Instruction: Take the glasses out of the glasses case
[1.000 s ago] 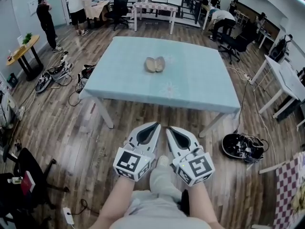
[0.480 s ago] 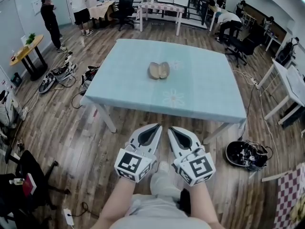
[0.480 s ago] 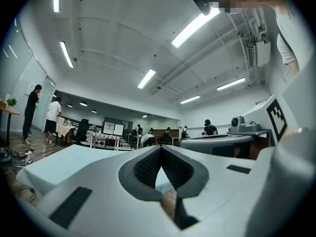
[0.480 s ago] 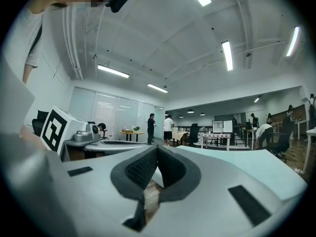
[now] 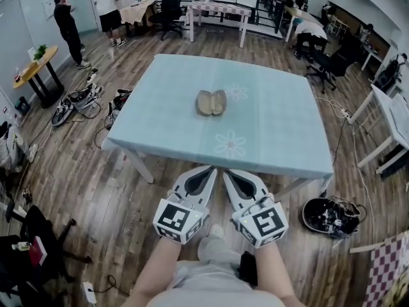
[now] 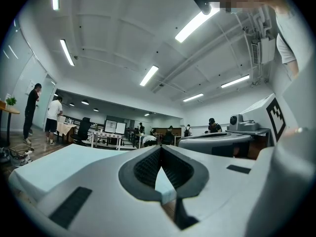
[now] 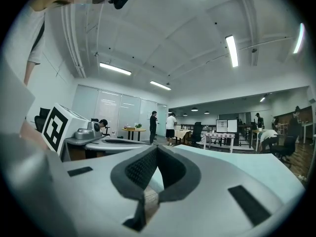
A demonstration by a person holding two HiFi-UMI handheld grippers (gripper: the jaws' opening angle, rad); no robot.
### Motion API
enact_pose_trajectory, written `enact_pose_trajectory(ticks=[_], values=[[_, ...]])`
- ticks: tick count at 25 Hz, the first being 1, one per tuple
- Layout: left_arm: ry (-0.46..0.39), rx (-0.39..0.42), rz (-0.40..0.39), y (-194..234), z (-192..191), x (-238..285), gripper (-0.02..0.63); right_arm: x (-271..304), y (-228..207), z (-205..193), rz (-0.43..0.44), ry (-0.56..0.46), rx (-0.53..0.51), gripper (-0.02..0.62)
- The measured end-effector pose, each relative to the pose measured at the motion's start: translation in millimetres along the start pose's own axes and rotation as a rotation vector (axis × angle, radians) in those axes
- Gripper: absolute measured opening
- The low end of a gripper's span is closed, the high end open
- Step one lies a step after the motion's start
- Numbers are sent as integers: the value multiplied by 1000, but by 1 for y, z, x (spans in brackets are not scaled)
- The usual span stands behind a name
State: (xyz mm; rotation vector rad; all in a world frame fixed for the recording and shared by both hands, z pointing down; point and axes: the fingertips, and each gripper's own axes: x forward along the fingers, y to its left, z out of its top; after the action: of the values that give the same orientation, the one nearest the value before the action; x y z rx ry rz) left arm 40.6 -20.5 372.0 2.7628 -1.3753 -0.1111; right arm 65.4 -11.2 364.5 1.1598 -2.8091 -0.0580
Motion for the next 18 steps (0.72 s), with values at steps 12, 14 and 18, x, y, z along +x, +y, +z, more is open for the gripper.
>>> enact_pose_trajectory(ticks=[12, 14, 18], values=[[1, 5, 70, 40, 7, 73, 8, 53, -68, 2, 76, 13, 15, 6], [-4, 7, 86, 48, 9, 85, 8, 61, -79, 3, 90, 7, 16, 6], [-6, 11, 110, 59, 7, 104, 8, 74, -96, 1, 114, 3, 10, 6]])
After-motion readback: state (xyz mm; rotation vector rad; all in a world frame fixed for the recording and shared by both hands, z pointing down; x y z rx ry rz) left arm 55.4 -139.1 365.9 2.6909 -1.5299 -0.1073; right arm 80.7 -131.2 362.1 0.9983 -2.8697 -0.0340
